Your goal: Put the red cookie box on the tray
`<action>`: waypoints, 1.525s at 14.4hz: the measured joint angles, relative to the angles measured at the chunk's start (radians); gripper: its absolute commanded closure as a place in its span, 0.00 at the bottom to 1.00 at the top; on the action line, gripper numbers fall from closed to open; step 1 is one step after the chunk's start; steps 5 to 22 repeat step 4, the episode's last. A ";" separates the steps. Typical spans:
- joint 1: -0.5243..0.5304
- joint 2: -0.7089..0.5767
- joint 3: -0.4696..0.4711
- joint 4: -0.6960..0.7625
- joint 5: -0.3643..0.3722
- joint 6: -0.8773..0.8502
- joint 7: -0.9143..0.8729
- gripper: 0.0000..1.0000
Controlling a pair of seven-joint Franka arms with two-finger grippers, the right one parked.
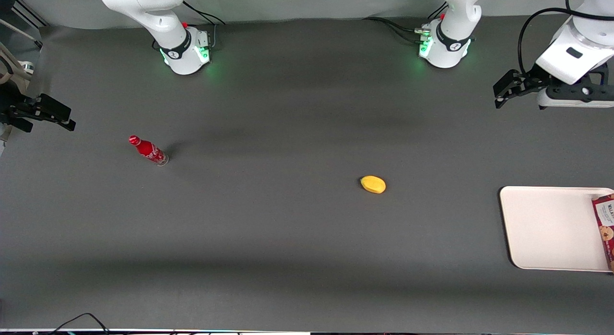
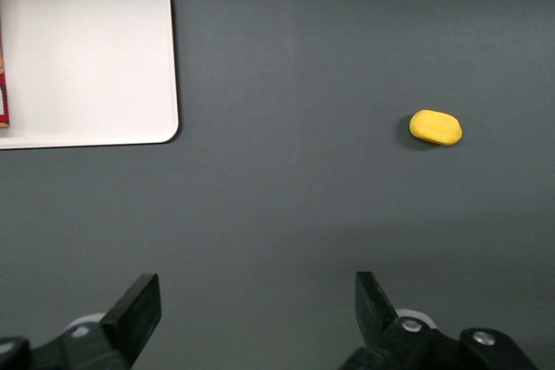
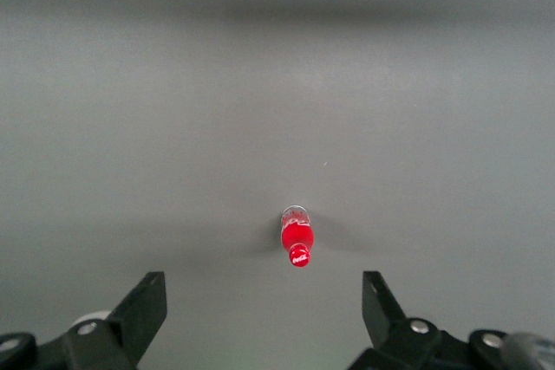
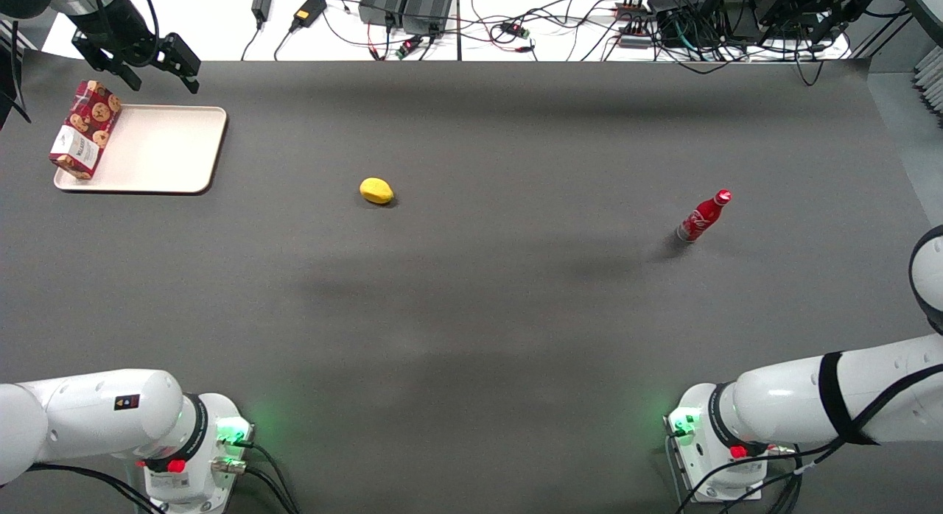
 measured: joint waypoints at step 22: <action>0.001 0.000 0.025 0.003 0.000 0.006 0.000 0.00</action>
